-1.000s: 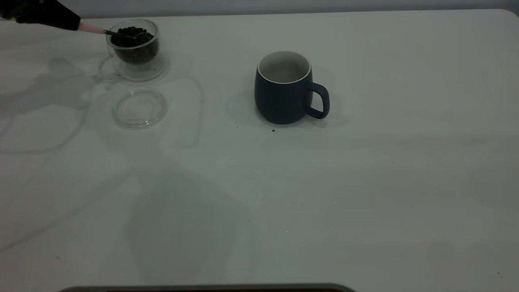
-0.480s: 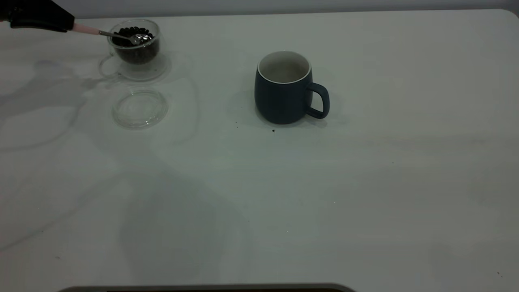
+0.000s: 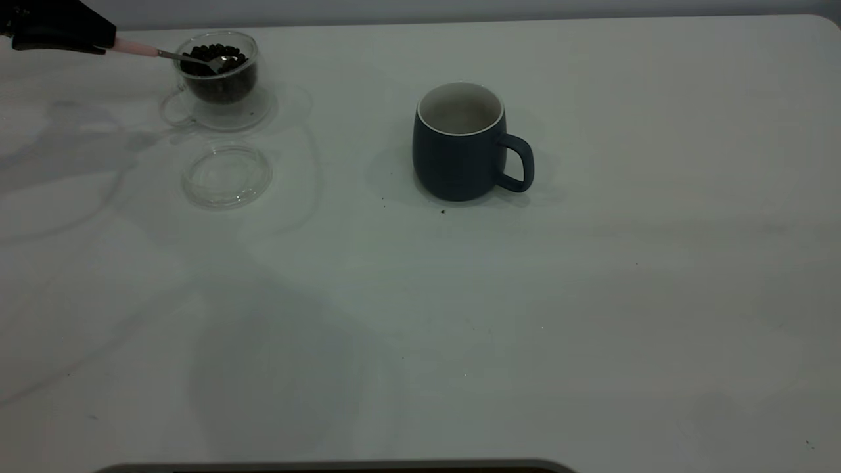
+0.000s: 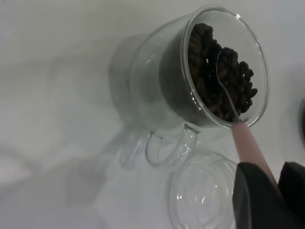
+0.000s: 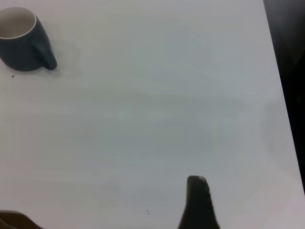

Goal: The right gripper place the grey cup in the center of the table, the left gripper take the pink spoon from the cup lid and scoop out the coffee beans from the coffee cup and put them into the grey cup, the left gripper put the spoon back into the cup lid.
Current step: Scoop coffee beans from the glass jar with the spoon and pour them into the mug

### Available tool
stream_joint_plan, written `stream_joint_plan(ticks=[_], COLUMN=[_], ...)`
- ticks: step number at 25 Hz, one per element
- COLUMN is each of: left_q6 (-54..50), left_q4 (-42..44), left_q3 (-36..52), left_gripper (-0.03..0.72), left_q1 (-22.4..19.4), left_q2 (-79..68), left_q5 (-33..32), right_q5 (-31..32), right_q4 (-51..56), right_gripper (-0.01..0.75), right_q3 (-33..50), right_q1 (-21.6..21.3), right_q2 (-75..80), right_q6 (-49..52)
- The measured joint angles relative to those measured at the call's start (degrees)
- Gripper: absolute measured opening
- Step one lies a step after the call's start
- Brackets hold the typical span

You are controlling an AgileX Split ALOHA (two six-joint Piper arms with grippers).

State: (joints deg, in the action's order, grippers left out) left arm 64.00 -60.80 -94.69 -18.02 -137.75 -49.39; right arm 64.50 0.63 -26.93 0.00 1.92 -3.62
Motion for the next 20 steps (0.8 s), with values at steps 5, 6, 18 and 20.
stream_joint_plan(ticks=[5,6,18,20], left_q6=[-3.4,-3.9,-9.5,-9.7], left_q4=[0.0,0.0,-0.1,-0.3], left_q3=[0.0,0.0,0.0,0.0], left_gripper=[0.127,0.127,0.127,0.127], left_q1=[0.0,0.0,-1.9,-2.5], left_q2=[0.0,0.0,0.0,0.0], left_q5=[-0.1,-0.1,-0.8,-1.4], right_q5=[0.0,0.0,0.0,0.0], right_q4=[0.0,0.0,0.0,0.0], right_gripper=[0.590,0.590,0.590,0.590], right_q3=[0.0,0.0,0.0,0.0], right_q1=[0.0,0.0,0.0,0.0], right_q2=[0.0,0.0,0.0,0.0], right_q6=[0.0,0.0,0.0,0.0])
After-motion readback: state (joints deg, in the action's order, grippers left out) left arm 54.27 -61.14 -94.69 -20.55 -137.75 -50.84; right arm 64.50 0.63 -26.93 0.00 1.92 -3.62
